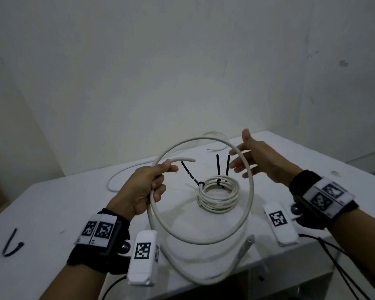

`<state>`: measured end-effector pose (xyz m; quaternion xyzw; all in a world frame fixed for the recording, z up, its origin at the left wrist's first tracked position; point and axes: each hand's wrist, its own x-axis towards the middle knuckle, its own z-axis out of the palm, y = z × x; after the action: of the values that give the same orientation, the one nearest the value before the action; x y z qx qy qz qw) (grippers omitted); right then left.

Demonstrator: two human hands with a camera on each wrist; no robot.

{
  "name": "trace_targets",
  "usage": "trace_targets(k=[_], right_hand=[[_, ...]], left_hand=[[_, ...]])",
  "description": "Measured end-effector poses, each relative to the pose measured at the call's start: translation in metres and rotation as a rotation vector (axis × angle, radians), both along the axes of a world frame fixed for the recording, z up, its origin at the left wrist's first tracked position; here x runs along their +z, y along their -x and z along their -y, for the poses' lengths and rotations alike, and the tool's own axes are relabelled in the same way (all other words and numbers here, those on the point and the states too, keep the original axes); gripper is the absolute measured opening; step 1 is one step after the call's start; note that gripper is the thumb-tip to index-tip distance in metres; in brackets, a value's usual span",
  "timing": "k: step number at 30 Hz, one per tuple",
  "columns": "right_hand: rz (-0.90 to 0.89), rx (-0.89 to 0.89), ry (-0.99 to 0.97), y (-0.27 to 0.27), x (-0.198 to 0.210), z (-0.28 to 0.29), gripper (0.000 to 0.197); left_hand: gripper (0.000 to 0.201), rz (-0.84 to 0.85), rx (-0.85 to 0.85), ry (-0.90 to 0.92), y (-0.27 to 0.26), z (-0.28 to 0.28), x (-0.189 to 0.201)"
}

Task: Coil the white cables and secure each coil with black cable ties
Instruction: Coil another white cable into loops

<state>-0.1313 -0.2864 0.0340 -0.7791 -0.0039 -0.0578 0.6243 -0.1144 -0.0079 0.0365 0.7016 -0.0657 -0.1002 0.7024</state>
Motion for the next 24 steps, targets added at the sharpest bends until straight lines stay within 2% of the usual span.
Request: trace_targets(k=[1,3,6,9,11,15,17,20,22,24], right_hand=[[-0.027,0.088,-0.089,0.008,0.006,-0.006,0.075],[-0.018,0.162,-0.171,0.021,0.010,-0.019,0.066],[0.115,0.028,-0.192,0.027,-0.001,-0.030,0.042],[0.167,-0.116,-0.274,0.028,-0.020,-0.039,0.030],[0.153,-0.131,-0.328,0.029,-0.030,-0.047,0.027],[0.041,-0.061,-0.439,0.030,-0.032,-0.058,0.025],[-0.036,-0.044,-0.351,0.029,-0.031,-0.056,0.025],[-0.119,-0.045,-0.072,0.023,-0.034,-0.047,0.028],[-0.033,-0.088,0.112,0.014,-0.032,-0.042,0.031],[0.155,-0.138,0.282,0.008,-0.020,-0.041,0.051]], left_hand=[[0.032,0.004,0.000,0.011,0.000,0.000,0.001],[0.032,0.012,-0.001,0.049,0.001,0.001,0.004],[0.031,0.028,0.024,0.128,0.003,0.002,0.005],[0.024,0.009,0.088,0.266,0.004,0.001,0.007],[0.022,-0.010,0.119,0.352,0.004,-0.002,0.009],[0.025,-0.019,0.101,0.388,0.003,-0.009,0.007],[0.025,-0.023,0.078,0.414,0.003,-0.013,0.005],[0.021,-0.025,0.029,0.364,0.006,-0.020,0.003],[0.023,0.011,-0.021,0.272,0.010,-0.023,0.000],[0.029,0.045,-0.061,0.204,0.012,-0.026,-0.003]])
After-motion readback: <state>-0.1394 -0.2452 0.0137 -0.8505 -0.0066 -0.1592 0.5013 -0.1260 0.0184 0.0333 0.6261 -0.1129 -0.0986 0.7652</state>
